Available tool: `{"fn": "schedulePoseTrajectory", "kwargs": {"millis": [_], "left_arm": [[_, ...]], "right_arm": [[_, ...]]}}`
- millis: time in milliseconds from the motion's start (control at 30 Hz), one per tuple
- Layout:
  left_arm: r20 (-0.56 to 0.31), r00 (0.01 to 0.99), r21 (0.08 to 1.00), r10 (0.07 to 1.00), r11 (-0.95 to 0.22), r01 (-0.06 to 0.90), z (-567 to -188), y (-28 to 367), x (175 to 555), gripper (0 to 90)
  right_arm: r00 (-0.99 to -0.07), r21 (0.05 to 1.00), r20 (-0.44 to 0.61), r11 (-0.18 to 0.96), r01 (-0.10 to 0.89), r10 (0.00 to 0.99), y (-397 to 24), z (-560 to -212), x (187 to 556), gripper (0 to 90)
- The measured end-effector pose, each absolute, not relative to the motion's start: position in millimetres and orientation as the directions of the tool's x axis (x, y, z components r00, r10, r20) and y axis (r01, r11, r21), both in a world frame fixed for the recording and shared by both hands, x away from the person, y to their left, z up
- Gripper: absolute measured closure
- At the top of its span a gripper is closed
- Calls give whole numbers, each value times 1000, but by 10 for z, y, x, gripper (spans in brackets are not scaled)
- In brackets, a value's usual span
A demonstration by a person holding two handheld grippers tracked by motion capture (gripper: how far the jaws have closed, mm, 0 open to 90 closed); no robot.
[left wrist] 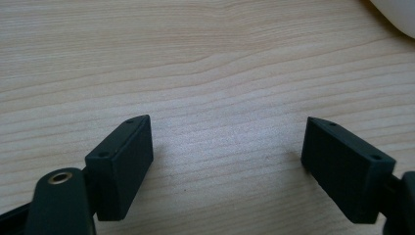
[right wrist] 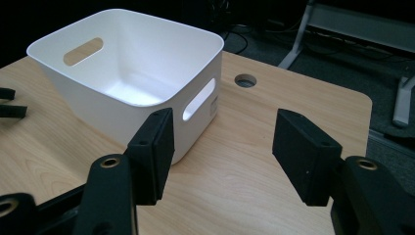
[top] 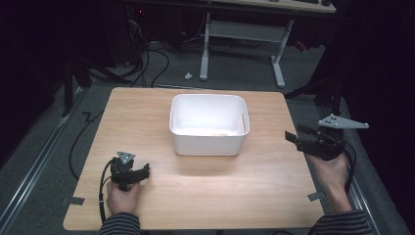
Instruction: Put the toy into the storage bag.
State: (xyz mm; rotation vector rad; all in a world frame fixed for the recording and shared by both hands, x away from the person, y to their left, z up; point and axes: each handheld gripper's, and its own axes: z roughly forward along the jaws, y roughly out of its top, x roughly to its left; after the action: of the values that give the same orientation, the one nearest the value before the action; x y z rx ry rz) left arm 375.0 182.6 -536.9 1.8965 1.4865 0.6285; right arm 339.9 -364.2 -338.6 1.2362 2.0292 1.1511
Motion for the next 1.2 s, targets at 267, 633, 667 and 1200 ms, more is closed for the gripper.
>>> {"fn": "schedulePoseTrajectory", "kwargs": {"millis": [267,633,667,1200], "left_arm": [[-17,246,732,969,-156,663,-5369,1826,3750,198],[-18,248,731,969,-156,664,-5368,1827,3747,198],[-18,248,731,969,-156,664,-5368,1827,3747,198],[-18,248,731,969,-157,664,-5368,1827,3746,198]], "right_arm": [[-469,859,-3,242,451,883,-3634,-3334,3224,411],[-478,855,-13,257,451,878,-3582,-3306,3054,406],[-478,855,-9,255,452,878,-3582,-3308,3038,406],[-456,859,16,221,462,890,-3622,-3533,2753,419]]}}
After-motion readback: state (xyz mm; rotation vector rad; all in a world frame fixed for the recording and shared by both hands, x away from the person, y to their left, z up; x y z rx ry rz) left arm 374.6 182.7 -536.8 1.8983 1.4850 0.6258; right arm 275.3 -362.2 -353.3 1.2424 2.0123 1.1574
